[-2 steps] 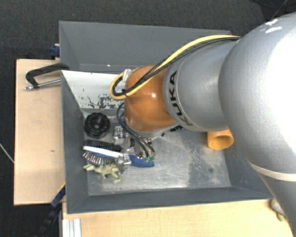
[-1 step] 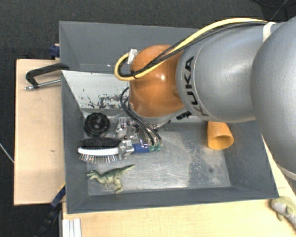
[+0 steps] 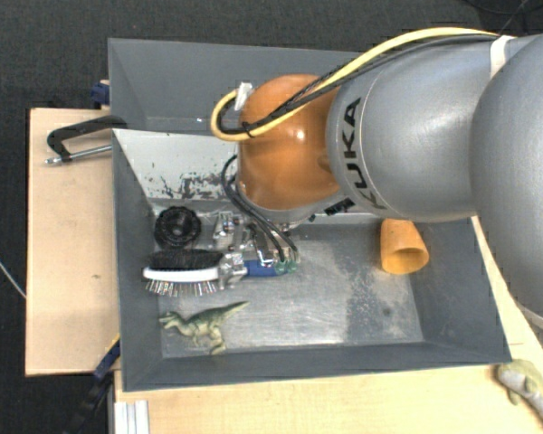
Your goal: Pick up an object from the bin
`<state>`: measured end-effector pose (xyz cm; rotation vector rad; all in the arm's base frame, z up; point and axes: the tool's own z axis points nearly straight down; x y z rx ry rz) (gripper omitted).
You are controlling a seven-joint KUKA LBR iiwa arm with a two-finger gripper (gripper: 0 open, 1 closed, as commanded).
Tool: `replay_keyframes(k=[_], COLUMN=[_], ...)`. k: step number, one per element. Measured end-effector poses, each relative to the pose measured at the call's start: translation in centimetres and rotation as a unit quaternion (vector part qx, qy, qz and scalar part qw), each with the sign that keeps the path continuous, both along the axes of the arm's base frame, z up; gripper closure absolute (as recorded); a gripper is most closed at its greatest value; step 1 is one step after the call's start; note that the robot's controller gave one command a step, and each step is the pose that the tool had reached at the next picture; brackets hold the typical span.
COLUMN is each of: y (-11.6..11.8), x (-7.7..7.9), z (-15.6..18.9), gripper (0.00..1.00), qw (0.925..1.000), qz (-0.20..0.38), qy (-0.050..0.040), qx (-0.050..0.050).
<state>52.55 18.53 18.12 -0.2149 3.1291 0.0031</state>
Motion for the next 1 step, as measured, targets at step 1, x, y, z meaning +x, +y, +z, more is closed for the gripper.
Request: replay_keyframes(k=[1], y=[0.04], x=[0.05], z=[0.18], gripper=[1.0], qw=[1.0], qz=[0.0], qy=[0.0008], qx=[0.0])
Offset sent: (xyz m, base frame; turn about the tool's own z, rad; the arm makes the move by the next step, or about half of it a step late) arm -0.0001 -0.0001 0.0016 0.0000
